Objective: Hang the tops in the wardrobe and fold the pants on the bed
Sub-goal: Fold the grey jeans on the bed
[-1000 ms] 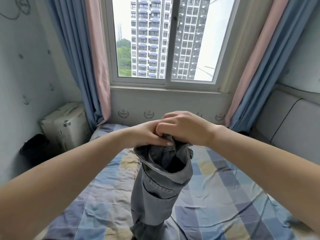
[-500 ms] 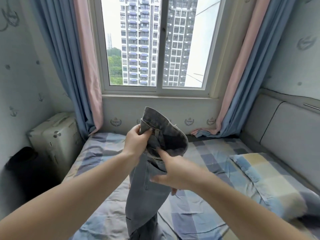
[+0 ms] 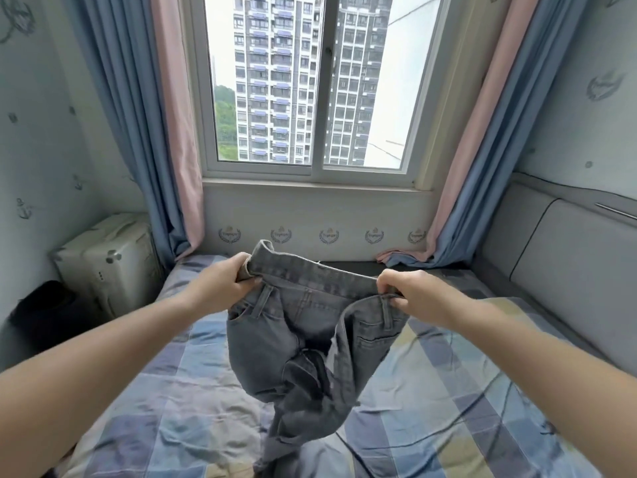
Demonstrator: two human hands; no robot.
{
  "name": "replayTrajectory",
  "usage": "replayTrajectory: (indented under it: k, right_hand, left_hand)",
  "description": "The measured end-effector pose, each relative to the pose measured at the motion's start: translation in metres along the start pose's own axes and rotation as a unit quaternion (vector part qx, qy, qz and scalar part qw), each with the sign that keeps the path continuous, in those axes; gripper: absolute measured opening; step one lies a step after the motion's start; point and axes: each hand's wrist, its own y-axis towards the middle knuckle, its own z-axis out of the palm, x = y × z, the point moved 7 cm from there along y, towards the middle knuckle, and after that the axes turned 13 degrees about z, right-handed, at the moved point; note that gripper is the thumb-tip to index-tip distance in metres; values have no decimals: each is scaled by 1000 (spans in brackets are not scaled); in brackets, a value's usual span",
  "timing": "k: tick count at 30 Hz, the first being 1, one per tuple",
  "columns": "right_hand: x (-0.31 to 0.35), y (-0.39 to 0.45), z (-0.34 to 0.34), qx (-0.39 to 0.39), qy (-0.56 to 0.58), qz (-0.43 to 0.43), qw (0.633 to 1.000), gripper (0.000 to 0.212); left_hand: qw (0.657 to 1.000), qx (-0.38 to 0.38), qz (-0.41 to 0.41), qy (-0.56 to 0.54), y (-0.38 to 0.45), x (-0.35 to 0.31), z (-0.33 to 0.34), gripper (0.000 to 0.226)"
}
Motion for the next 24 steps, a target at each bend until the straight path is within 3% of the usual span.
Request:
replayTrajectory:
  k: [2, 3, 6, 9, 11, 13, 14, 17, 20, 24]
  right_hand:
    - [7, 1, 7, 46, -46, -47, 997, 52]
    - [11, 1, 9, 51, -72, -68, 994, 58]
    - [15, -1, 7, 19, -147, -118, 982, 43]
    - [12, -1, -4, -28, -200, -109, 973, 27]
    - [10, 0, -11, -48, -223, -94, 969, 22]
    - [7, 1, -16, -60, -232, -82, 967, 21]
    - [6, 1, -19, -63, -235, -76, 967, 21]
    - [5, 2, -28, -73, -228, -66, 969, 22]
    - [6, 2, -35, -83, -230, -70, 967, 22]
    - [-7, -4, -41, -83, -237, -48, 967, 24]
  left_hand:
    - [996, 48, 46, 60, -3, -1, -2, 17]
    - [995, 62, 63, 50, -5, -3, 0, 15]
    - [992, 35, 53, -112, -11, 3, 6, 21]
    - [977, -15, 34, -210, -18, 12, 7, 31]
    - [961, 29, 52, -270, -20, 5, 12, 63]
    - [970, 93, 111, -197, -22, -8, 12, 95]
    - [971, 110, 164, -132, -23, -17, 9, 91]
    - [934, 142, 329, 3, -31, -36, 8, 32]
    - [928, 218, 286, 101, -33, -18, 24, 23]
    - [926, 268, 190, 183, -35, 14, 29, 65]
